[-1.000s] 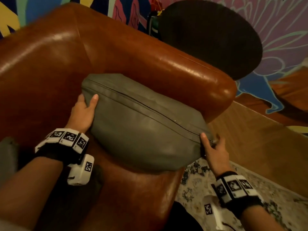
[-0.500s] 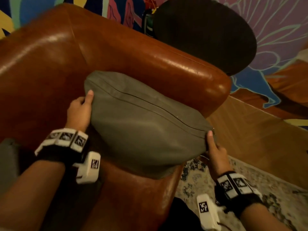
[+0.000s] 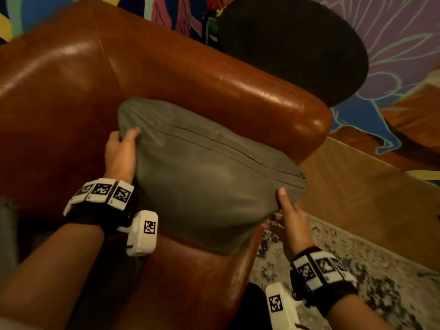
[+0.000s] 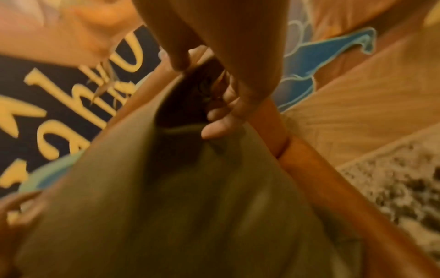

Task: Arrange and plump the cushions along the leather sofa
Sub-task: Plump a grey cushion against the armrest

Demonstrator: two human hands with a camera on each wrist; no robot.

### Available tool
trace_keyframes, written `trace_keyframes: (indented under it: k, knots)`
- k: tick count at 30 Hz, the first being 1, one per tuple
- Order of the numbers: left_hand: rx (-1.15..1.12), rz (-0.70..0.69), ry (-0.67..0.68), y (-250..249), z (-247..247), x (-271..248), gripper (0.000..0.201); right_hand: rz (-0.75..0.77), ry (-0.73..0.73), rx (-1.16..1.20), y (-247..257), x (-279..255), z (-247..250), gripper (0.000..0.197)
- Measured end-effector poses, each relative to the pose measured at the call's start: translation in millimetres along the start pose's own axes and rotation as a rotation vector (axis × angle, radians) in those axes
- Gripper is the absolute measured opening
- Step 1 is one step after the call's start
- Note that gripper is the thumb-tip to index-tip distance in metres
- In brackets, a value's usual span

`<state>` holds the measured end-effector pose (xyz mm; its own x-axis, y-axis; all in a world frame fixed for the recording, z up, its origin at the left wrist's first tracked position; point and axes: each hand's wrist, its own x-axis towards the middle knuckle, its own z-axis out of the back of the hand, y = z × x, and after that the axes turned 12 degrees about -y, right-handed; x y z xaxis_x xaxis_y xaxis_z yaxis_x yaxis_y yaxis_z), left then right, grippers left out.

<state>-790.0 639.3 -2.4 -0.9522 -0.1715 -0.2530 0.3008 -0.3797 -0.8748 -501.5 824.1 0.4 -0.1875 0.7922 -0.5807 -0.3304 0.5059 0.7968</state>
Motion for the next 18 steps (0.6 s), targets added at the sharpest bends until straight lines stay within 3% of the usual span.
trace_keyframes:
  k: [4,7,10,11,12,14,18]
  knots:
    - [0.041,-0.187,-0.075,-9,4,7,0.027,0.185,-0.104,0.031,12,1,5,0.027]
    - [0.111,-0.081,-0.016,8,1,14,0.028,0.172,-0.144,-0.056,2,3,-1,0.036]
    - [0.139,0.026,0.009,-3,-5,11,0.043,0.017,-0.231,-0.037,-6,11,-5,0.022]
    - [0.155,0.011,-0.022,-14,-6,11,0.048,0.001,-0.287,0.003,0,15,-6,0.032]
    - [0.144,-0.009,-0.047,-23,-7,15,0.056,0.026,-0.330,0.008,7,19,-5,0.054]
    - [0.074,-0.013,-0.037,-43,-8,20,0.069,0.133,-0.365,-0.063,28,28,-2,0.085]
    - [0.036,-0.087,-0.058,-51,-10,42,0.051,0.373,-0.380,-0.305,52,45,4,0.056]
